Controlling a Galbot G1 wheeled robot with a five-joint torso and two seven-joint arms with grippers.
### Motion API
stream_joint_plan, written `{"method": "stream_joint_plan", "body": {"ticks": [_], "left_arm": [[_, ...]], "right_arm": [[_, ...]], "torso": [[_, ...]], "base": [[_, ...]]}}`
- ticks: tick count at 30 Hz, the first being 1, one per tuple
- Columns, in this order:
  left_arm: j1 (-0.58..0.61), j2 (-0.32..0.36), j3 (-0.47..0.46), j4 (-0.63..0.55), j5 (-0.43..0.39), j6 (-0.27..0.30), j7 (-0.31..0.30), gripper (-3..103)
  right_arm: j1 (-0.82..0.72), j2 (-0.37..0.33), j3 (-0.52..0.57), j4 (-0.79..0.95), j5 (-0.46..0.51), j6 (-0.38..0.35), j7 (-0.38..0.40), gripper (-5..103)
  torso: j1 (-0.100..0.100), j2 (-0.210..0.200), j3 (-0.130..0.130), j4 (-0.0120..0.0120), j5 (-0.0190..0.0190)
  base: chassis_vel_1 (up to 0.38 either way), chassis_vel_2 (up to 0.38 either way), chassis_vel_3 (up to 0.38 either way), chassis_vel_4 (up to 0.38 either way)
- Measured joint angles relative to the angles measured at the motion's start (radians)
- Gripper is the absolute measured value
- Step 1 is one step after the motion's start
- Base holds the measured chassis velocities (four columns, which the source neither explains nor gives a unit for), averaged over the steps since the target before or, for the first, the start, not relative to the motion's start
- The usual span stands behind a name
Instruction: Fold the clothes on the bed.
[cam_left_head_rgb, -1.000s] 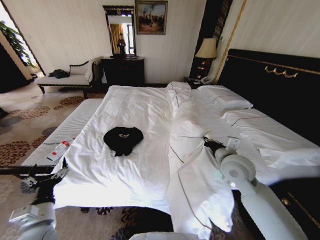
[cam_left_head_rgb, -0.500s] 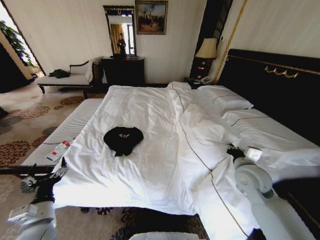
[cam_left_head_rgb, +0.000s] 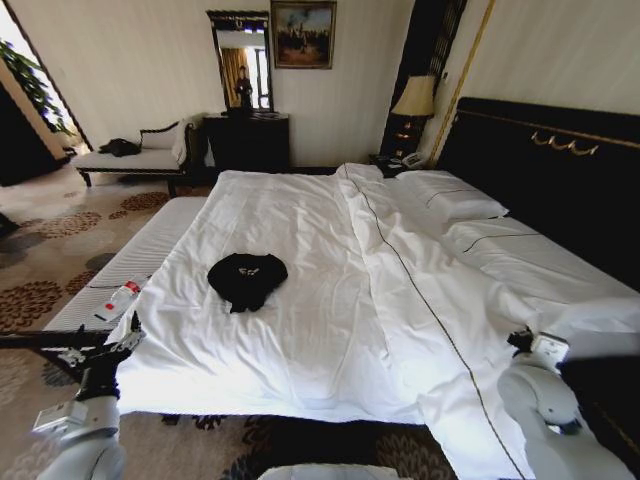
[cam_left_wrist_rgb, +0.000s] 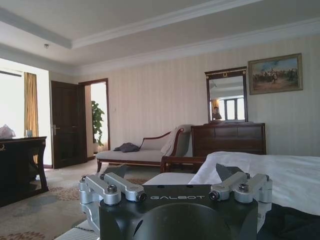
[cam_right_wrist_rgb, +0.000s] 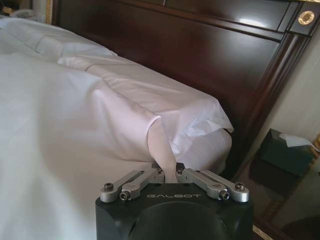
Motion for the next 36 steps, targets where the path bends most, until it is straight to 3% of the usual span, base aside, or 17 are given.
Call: {"method": "stream_joint_plan", "body": {"ticks": [5,13,31,32,33,34,35,36], "left_arm": [[-0.003,0.007,0.005,0.013,-0.001,-0.002,-0.001,100],[-0.011,0.032,0.005,0.036,-0.017,-0.010,-0.003,100],[-0.033,0.067,0.018,0.057,-0.037,-0.022,-0.005,100],[-0.034,0.069,0.021,0.058,-0.037,-0.024,-0.005,100],[-0.036,0.071,0.027,0.060,-0.037,-0.025,-0.005,100],[-0.039,0.072,0.033,0.061,-0.036,-0.028,-0.005,100],[-0.040,0.073,0.038,0.062,-0.036,-0.030,-0.007,100],[-0.040,0.073,0.038,0.062,-0.036,-0.030,-0.007,100]], "right_arm": [[-0.004,0.043,-0.005,-0.083,-0.041,0.047,0.014,4],[0.046,0.042,-0.006,-0.185,-0.043,0.074,0.053,4],[0.002,0.123,-0.027,-0.208,-0.045,0.001,0.135,4],[0.010,0.122,-0.028,-0.217,-0.042,0.006,0.135,3],[0.018,0.120,-0.028,-0.225,-0.037,0.014,0.170,8],[0.026,0.119,-0.025,-0.227,-0.036,0.033,0.256,13],[0.027,0.117,-0.019,-0.224,-0.039,0.050,0.269,13],[0.027,0.117,-0.019,-0.224,-0.039,0.050,0.269,13]], "torso": [[0.000,0.000,0.000,0.0000,0.0001],[0.000,0.000,0.000,-0.0004,-0.0002],[0.000,0.000,0.000,-0.0009,-0.0007],[0.000,0.000,0.000,-0.0020,-0.0007],[0.000,0.000,0.000,-0.0040,-0.0008],[0.000,0.000,0.000,-0.0056,-0.0006],[0.000,0.000,0.000,-0.0071,-0.0014],[0.000,0.000,0.000,-0.0071,-0.0014]], "base": [[0.000,0.000,0.000,0.000],[0.000,0.000,0.000,0.000],[0.000,0.000,0.000,0.000],[0.000,0.000,0.000,0.000],[0.000,0.000,0.000,0.000],[-0.014,-0.045,-0.057,-0.022],[-0.057,-0.045,-0.057,-0.043],[-0.057,-0.045,-0.057,-0.043]]}}
